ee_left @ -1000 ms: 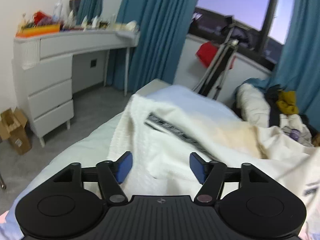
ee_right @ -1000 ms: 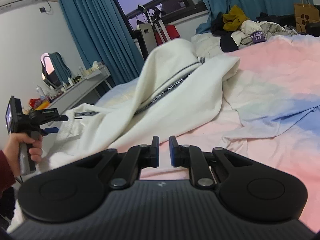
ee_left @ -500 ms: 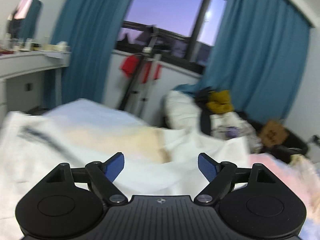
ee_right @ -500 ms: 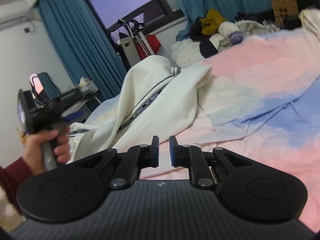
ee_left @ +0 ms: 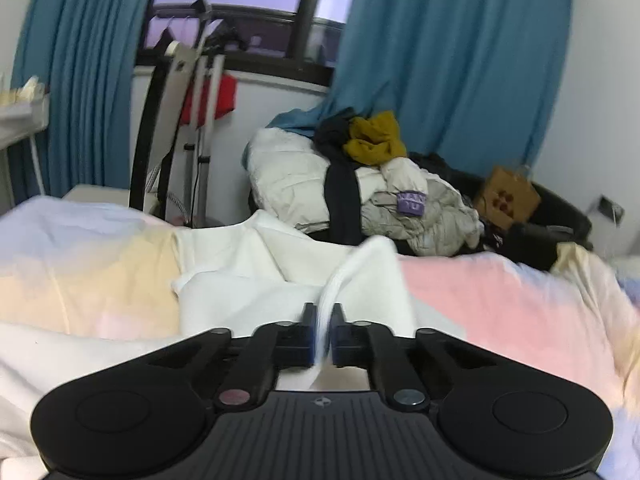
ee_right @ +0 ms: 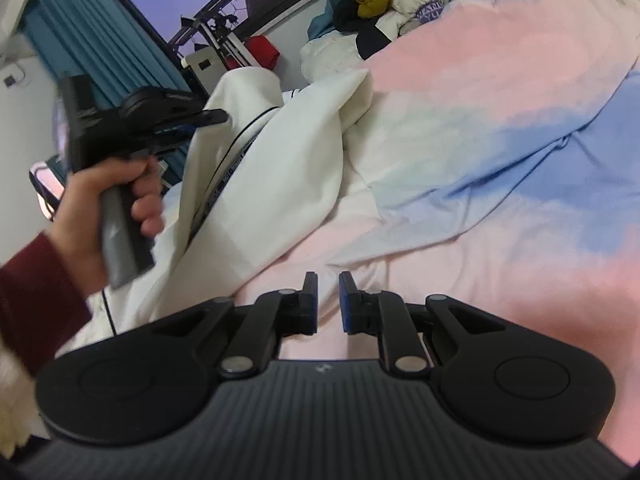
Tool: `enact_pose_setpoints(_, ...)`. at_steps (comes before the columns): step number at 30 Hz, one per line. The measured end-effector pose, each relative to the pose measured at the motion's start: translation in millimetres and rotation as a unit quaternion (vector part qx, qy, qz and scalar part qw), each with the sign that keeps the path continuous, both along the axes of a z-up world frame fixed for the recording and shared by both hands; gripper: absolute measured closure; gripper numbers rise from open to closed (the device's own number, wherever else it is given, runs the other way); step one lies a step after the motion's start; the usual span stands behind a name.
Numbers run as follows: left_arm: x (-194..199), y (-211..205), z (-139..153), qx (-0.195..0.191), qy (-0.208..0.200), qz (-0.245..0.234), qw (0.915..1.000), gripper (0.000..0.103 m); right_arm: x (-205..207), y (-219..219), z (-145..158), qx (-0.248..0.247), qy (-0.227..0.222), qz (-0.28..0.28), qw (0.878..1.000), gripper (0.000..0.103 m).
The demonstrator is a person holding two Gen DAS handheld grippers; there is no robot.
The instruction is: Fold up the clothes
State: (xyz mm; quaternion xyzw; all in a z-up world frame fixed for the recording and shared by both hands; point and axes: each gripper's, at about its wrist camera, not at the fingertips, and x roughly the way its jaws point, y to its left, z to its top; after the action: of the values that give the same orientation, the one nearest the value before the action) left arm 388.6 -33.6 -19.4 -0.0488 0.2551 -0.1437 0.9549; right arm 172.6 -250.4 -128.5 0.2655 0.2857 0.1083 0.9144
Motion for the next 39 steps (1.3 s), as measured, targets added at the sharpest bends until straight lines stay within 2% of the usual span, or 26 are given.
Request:
enact_pose_setpoints(5,-84.0,-10.8,30.8,0.013,-0.046,-0.057,0.9972,0.1,6.4,-3.9,-6.2,0.004,0.011,-0.005,1.0,0.088)
enact_pose_setpoints(8,-151.2,-10.4,36.1,0.016,-0.058,-0.097,0.9935,0.1,-2.0,-7.3,2.9,-0.001,-0.005,-0.012,1.0,0.088)
enact_pose_setpoints(12,-246.5,6.3,16.6,0.001,-0.049,-0.113,0.9924,0.1,-17.9,-8.4,15.3,-0.011,-0.024,-0.015,1.0,0.088)
enact_pose_setpoints(17,-336.0,33.9,-35.2,-0.001,-0.039,-0.087,0.9954,0.1,-39.9,1.7,29.3,-0.019,-0.048,0.011,0.999,0.088)
enact_pose_setpoints(20,-347.5,41.2,-48.4,-0.009,-0.023,-0.073,0.9971,0.1,-50.9,13.1,37.4,-0.029,-0.062,0.036,0.997,0.088)
enact_pose_setpoints(23,-343.7,50.9,-49.2,-0.025,-0.01,-0.061,0.9978,0.1,-56.2,26.1,47.1,-0.044,-0.073,0.061,0.995,0.088)
enact_pose_setpoints(28,-336.5,78.4,-60.7,-0.054,0.019,-0.035,0.9978,0.099,-22.4,51.1,75.7,-0.083,-0.076,0.094,0.989,0.088)
enact_pose_setpoints(32,-322.7,98.4,-71.2,-0.073,0.044,-0.023,0.9961,0.099,36.1,80.7,92.6,-0.146,-0.067,0.115,0.98,0.088)
enact_pose_setpoints(39,-305.0,127.7,-91.9,-0.126,0.076,0.003,0.9892,0.099,165.7,137.7,95.4,-0.202,-0.043,0.133,0.969,0.068)
